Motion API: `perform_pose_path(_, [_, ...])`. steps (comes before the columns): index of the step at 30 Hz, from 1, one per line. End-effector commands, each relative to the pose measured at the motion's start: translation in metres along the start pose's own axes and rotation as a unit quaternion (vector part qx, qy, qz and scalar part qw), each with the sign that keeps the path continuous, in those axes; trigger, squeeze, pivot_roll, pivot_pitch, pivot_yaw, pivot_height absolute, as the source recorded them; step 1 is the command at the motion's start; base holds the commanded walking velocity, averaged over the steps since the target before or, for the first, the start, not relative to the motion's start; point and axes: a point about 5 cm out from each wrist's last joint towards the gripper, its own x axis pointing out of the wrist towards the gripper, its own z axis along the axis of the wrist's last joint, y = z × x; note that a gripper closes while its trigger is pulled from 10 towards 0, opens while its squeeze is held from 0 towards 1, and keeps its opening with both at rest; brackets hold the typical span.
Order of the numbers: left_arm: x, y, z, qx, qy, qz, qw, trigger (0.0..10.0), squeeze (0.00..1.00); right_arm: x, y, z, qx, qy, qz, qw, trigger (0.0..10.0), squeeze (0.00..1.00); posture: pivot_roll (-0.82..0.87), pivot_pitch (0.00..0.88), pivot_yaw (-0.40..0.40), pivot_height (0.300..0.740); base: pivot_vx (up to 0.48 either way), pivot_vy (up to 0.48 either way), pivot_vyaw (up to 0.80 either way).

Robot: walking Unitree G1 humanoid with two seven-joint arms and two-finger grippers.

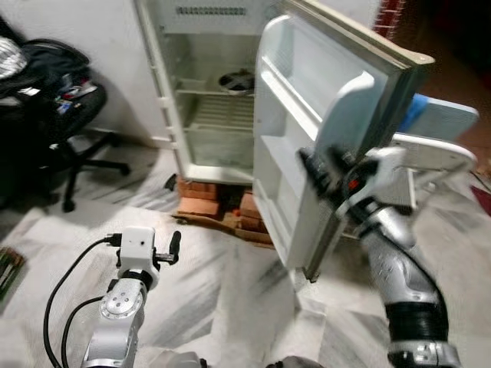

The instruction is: Restocking fridge

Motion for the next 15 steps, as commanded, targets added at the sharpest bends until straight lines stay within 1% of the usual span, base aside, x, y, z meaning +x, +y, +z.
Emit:
perform_pose_path(1, [-0.001,0.005,0.001,0.002,0.002,0.004,1.0,10.0,0.0,-0.007,0.01,-0.001,0.014,0.012,0.05,0.999,10.0,0.0,0.0,0.036,0.008,0.74,0.0,0.0,0.0])
perform_pose_path(2, [-0.001,0.005,0.001,0.005,0.002,0.003,1.0,10.0,0.0,-0.015,0.014,-0.01,0.022,0.035,0.069,0.997,10.0,0.0,0.0,0.041,0.014,0.74,0.0,0.0,0.0])
perform_pose_path(3, [-0.001,0.005,0.001,0.005,0.002,0.003,1.0,10.0,0.0,-0.015,0.014,-0.01,0.022,0.035,0.069,0.997,10.0,0.0,0.0,0.041,0.014,0.74,0.0,0.0,0.0])
perform_pose_path(4, [0.0,0.007,0.002,0.009,0.002,0.002,1.0,10.0,0.0,-0.022,0.011,-0.02,0.014,0.056,0.064,0.996,10.0,0.0,0.0,0.043,0.014,0.74,0.0,0.0,0.0])
perform_pose_path(5, [0.0,0.007,0.002,0.009,0.002,0.002,1.0,10.0,0.0,-0.022,0.011,-0.02,0.014,0.056,0.064,0.996,10.0,0.0,0.0,0.043,0.014,0.74,0.0,0.0,0.0])
perform_pose_path(8, [0.001,0.011,0.005,0.015,0.001,0.007,1.0,10.0,0.0,-0.031,0.0,-0.029,-0.013,0.088,0.03,0.996,10.0,0.0,0.01,0.049,0.015,0.74,0.0,0.0,0.0])
perform_pose_path(9, [0.001,0.011,0.005,0.015,0.001,0.007,1.0,10.0,0.0,-0.031,0.0,-0.029,-0.013,0.088,0.03,0.996,10.0,0.0,0.01,0.049,0.015,0.74,0.0,0.0,0.0])
perform_pose_path(10, [0.0,0.016,0.006,0.016,0.0,0.014,1.0,10.0,0.0,-0.041,-0.011,-0.036,-0.048,0.133,0.016,0.99,10.0,0.0,0.01,0.062,0.012,0.74,0.0,0.0,0.0])
perform_pose_path(12, [0.0,0.016,0.006,0.016,0.0,0.014,1.0,10.0,0.0,-0.041,-0.011,-0.036,-0.048,0.133,0.016,0.99,10.0,0.0,0.01,0.062,0.012,0.74,0.0,0.0,0.0])
perform_pose_path(13, [-0.001,0.018,0.006,0.017,0.0,0.016,1.0,10.0,0.0,-0.045,-0.015,-0.039,-0.062,0.151,0.013,0.986,10.0,0.0,0.01,0.062,0.012,0.74,0.0,0.0,0.0])
perform_pose_path(14, [-0.002,0.02,0.005,0.017,0.001,0.019,1.0,10.0,0.0,-0.051,-0.022,-0.043,-0.083,0.182,-0.001,0.98,10.0,0.0,0.01,0.071,0.007,0.74,0.0,0.0,0.0])
perform_pose_path(15, [-0.006,0.02,0.0,0.017,0.009,0.021,1.0,10.0,0.0,-0.059,-0.039,-0.045,-0.12,0.223,-0.042,0.967,10.0,0.0,0.01,0.071,0.006,0.74,0.0,0.0,0.0])
